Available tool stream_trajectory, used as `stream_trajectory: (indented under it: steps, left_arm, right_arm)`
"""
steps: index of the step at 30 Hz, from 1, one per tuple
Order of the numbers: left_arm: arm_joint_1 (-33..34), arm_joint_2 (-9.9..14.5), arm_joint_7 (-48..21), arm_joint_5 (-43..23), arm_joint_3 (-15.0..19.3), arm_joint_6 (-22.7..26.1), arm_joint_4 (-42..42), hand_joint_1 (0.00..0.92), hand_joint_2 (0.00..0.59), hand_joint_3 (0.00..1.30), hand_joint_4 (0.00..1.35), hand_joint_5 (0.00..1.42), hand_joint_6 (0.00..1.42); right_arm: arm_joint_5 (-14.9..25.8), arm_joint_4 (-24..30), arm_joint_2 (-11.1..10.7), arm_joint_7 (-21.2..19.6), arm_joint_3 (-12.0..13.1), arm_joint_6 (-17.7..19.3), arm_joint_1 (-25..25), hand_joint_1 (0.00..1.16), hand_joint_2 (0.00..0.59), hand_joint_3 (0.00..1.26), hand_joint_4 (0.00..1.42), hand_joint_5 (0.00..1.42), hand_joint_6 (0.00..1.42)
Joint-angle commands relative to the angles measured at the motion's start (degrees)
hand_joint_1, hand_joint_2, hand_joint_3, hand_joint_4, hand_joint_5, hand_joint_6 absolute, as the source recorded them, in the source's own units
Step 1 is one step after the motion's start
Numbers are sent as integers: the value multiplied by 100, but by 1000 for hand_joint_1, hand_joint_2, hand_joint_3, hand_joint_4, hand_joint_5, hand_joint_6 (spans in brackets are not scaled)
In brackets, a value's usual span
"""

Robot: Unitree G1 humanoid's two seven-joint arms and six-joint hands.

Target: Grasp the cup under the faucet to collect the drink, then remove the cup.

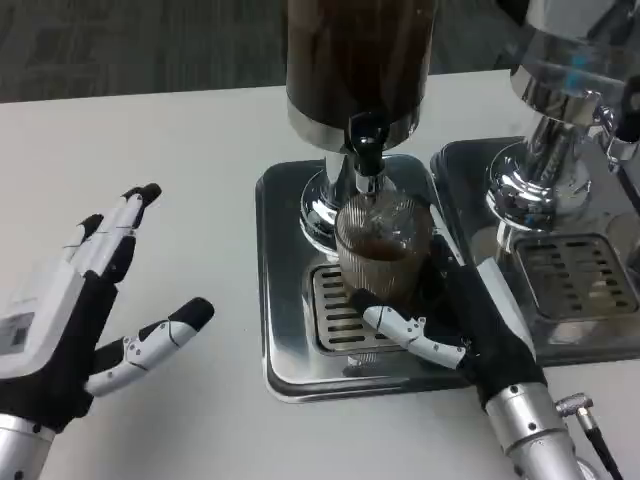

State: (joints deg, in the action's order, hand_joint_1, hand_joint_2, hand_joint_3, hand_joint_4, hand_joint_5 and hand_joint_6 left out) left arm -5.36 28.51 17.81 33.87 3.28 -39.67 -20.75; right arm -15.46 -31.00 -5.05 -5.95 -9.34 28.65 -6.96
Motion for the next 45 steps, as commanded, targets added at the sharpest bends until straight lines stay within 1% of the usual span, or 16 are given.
stream_trajectory:
  steps: [1,8,13,18,23,26,36,38,41,45]
  left_arm:
    - [-16,72,46,-88,-41,-28,-21,0,158,62,0,118,25]
    - [-59,92,15,-142,-26,-15,1,0,158,72,0,118,24]
    - [-108,92,40,-159,-32,-3,45,0,159,75,0,119,24]
    - [-134,63,42,-183,-31,24,90,0,159,75,0,119,24]
    - [-159,42,57,-190,-28,49,110,0,159,75,0,122,24]
    - [-175,39,64,-207,-13,56,118,0,160,76,0,125,24]
    - [-200,18,101,-202,-6,65,157,0,163,84,0,129,24]
    - [-205,17,114,-204,-1,70,165,0,163,84,0,130,24]
    - [-227,14,130,-210,10,80,179,0,163,85,0,130,24]
    - [-257,12,138,-221,21,89,196,0,163,85,0,130,24]
  right_arm:
    - [-16,-44,27,-34,-7,-16,-43,674,191,0,0,0,90]
    - [-14,-189,127,-71,-28,-35,-130,685,184,0,0,0,105]
    - [-16,-252,189,-74,-40,-90,-282,689,183,0,0,0,120]
    - [-80,-204,215,-116,-38,-308,-315,692,183,0,0,0,162]
    - [6,-252,228,-41,-9,-410,-339,706,179,0,0,6,181]
    - [14,-268,223,-20,-17,-448,-363,713,178,0,0,47,207]
    - [64,-342,234,6,-30,-435,-390,750,178,7,147,191,305]
    - [107,-378,248,27,-19,-443,-410,764,174,56,181,211,319]
    - [276,-462,300,98,22,-469,-427,791,169,117,233,250,349]
    - [411,-567,334,140,41,-445,-454,798,168,188,289,284,375]
